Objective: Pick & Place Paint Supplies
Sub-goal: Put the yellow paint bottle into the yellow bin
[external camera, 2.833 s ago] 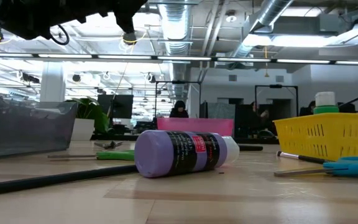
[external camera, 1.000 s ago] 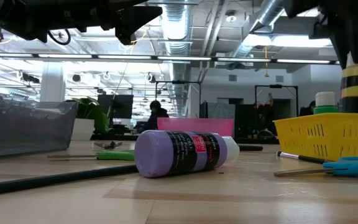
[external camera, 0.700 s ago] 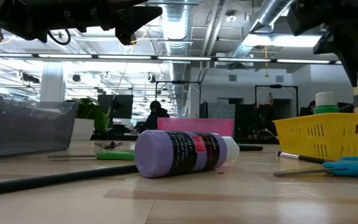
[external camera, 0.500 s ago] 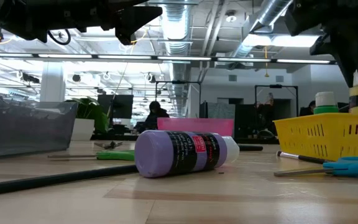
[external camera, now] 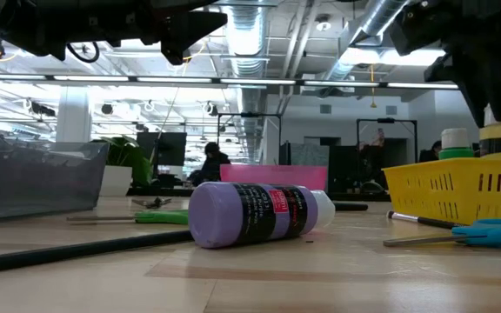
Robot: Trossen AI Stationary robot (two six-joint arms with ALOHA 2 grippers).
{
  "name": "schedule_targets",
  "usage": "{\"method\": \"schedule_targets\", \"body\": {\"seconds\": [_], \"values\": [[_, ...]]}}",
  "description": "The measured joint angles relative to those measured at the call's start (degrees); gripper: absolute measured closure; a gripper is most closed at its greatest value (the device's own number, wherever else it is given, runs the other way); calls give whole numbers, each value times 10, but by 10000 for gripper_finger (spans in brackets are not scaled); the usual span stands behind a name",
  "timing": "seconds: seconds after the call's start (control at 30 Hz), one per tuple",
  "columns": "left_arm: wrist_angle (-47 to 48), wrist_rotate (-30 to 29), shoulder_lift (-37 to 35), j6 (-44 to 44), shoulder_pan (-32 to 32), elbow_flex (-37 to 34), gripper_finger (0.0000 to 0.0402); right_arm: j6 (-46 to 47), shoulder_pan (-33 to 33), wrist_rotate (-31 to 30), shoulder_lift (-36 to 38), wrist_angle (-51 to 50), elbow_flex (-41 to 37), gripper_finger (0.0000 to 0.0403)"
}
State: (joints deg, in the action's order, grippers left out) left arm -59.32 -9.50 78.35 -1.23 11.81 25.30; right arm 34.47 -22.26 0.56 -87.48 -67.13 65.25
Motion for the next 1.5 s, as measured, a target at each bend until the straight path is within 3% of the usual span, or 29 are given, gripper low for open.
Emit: {"method": "schedule_targets", "body": {"seconds": [0.37, 1.2, 1.5], "values": [[0, 0, 0, 0, 0, 0, 197, -1, -1, 24, 2, 27, -42, 295], [6, 1, 0, 0, -7, 0, 197, 0, 26, 26, 7, 46, -43, 295], [6, 3, 0, 0, -7, 0, 197, 17, 25, 22, 5, 44, -45, 217]]}}
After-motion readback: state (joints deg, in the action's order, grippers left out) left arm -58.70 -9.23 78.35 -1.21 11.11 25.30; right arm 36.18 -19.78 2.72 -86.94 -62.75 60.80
